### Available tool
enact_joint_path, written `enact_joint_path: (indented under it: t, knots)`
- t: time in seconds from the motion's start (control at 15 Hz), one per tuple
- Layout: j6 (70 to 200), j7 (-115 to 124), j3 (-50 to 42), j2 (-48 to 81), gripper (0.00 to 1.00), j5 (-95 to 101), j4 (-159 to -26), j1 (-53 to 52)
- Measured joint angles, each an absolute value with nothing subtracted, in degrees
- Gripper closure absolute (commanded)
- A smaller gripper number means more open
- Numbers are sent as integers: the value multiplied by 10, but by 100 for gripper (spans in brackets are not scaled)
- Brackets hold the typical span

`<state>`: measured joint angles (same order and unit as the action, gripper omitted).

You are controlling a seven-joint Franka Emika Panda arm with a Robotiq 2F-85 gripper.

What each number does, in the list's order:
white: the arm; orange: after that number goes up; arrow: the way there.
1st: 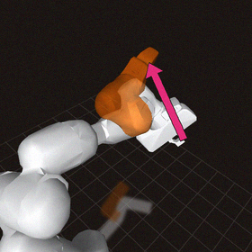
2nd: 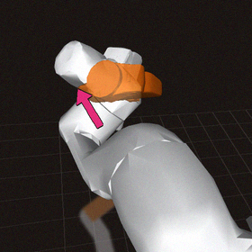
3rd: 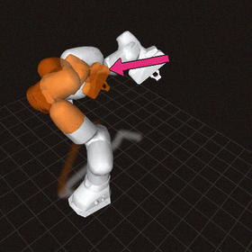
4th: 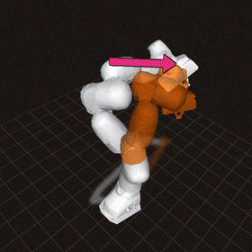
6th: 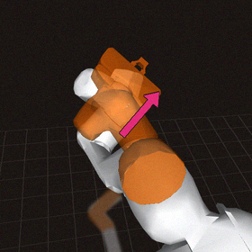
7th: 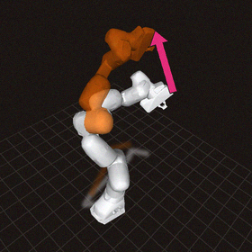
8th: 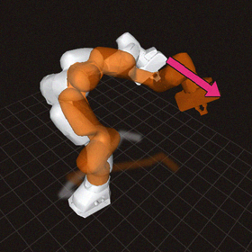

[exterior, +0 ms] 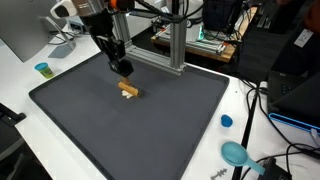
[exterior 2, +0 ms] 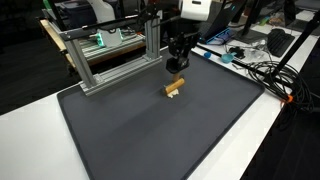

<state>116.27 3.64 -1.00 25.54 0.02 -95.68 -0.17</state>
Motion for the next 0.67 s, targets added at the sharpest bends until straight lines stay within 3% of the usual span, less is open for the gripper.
enact_joint_path:
  t: [0.67]
  knots:
    - [1191, 92, -13, 269, 79, 2, -948, -3]
